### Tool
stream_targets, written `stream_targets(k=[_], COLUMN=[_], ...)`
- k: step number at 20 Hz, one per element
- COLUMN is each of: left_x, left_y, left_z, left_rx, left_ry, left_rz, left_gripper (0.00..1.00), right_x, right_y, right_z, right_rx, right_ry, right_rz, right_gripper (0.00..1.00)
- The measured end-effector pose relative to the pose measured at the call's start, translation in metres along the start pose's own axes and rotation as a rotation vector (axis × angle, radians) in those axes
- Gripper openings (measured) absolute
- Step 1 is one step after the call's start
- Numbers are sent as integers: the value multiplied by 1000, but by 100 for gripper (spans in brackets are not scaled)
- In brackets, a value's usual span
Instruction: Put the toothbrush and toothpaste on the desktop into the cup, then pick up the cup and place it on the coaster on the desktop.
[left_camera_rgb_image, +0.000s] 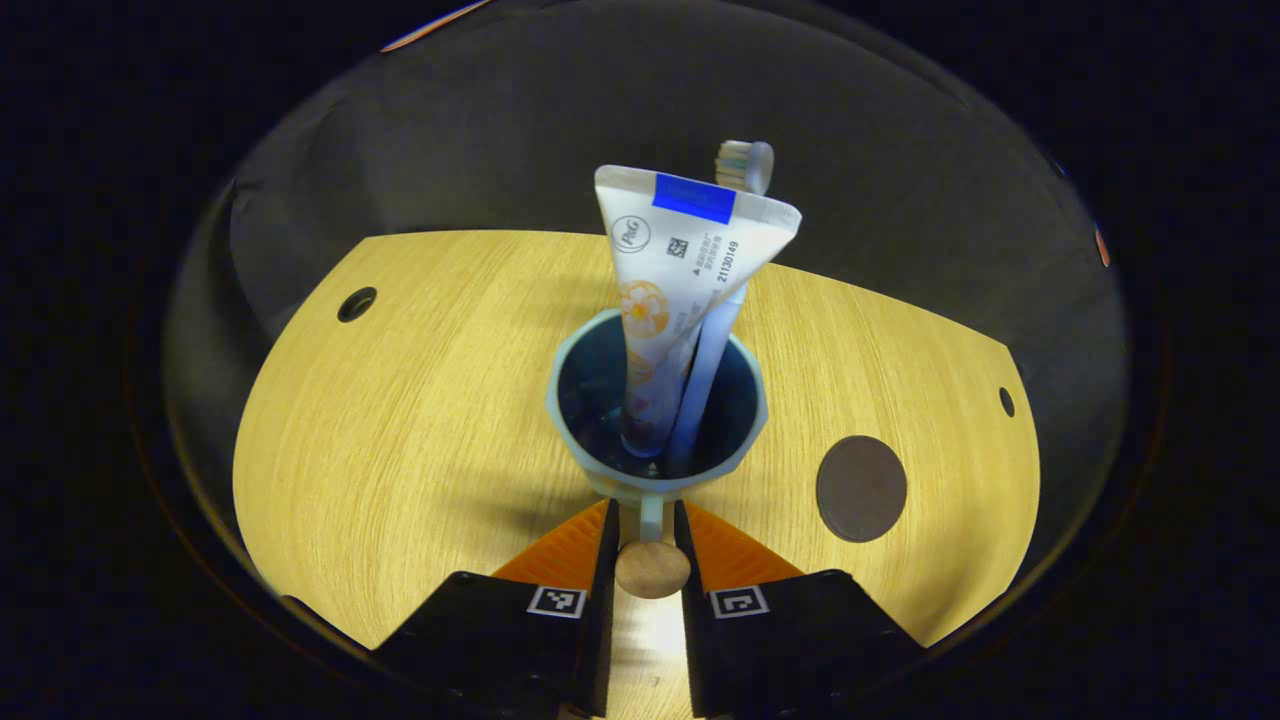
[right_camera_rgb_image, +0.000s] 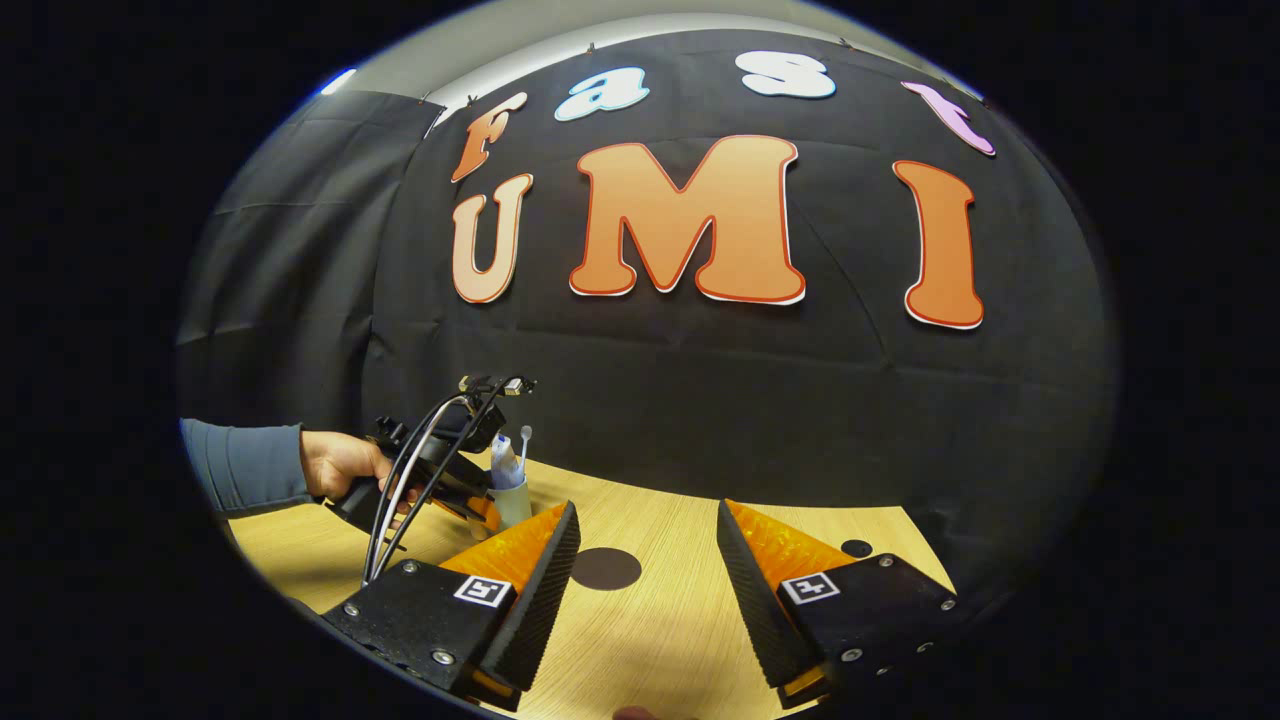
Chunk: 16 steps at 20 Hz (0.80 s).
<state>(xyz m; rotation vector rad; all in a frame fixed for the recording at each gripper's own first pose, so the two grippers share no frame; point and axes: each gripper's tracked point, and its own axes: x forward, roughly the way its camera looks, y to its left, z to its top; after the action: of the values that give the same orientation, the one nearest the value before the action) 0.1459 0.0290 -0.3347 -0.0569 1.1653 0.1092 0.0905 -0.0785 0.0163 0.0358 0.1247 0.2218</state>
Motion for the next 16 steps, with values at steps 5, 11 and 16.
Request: stream_targets(k=[5,11,16], left_x=[0,3,0], left_y=[-8,-9,-12], left_z=[0,0,4], left_rx=[6,52,103], left_ry=[-16,-43,-91], left_rz=[-1,-34,-83], left_gripper=[22,22,21], right_x=[2,-1,-10], right_y=[-2,-6,-14], right_z=[-5,-8,-17], right_rx=[21,51,49], right_ry=[3,-8,2], right_rz=[-3,-21,-56], right_gripper=[83,83,83])
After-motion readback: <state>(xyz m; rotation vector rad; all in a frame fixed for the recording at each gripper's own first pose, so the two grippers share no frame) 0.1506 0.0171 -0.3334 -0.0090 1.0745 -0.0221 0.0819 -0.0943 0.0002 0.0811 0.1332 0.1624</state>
